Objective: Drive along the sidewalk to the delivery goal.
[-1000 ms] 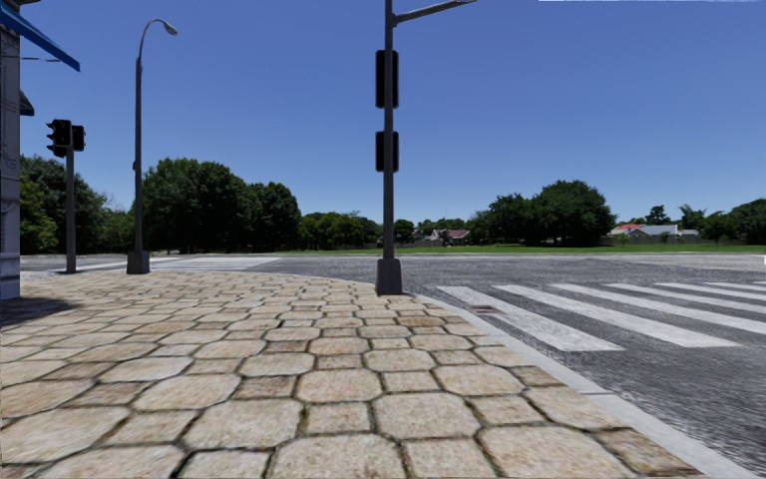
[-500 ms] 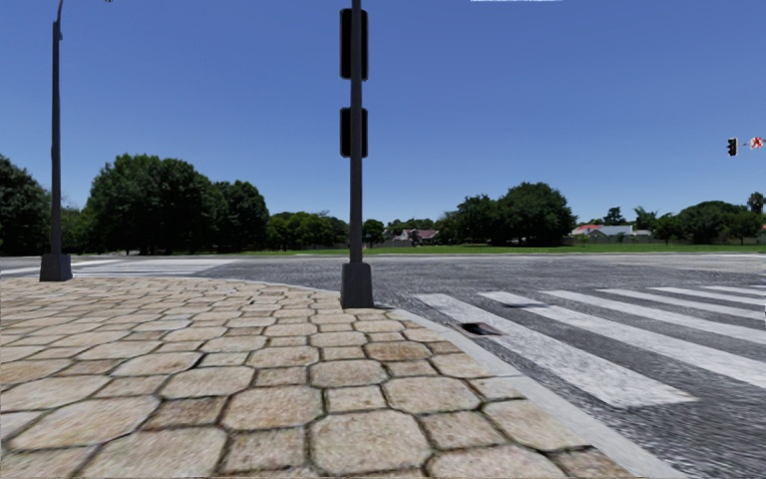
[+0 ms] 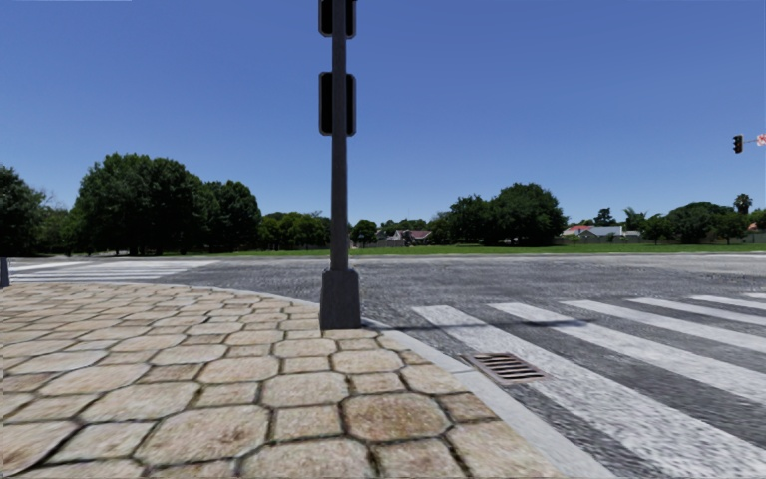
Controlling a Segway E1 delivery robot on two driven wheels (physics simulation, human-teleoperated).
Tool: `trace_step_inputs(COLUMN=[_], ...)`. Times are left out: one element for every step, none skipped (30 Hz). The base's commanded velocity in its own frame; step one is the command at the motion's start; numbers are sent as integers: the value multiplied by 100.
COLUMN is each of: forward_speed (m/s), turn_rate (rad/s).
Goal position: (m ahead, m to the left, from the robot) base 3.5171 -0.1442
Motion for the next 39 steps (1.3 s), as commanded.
trace_step_inputs(forward_speed=[200, 200, 200, 200, 200, 200, 200, 200, 200, 200, 200, 200, 193, 193, 167, 139, 124, 124, 116, 114, 114, 112, 111, 106, 106, 102, 96, 96, 88, 84, 84, 84, 83, 83, 83, 83, 83, 83, 83], turn_rate=[0, 0, -4, -4, -12, -19, -19, -22, -23, -24, -24, -25, -28, -28, -30, -31, -31, -31, -31, -31, -31, -31, -31, -31, -31, -31, -31, -31, -31, -31, -30, -30, -30, -30, -30, -30, -30, -30, -30])
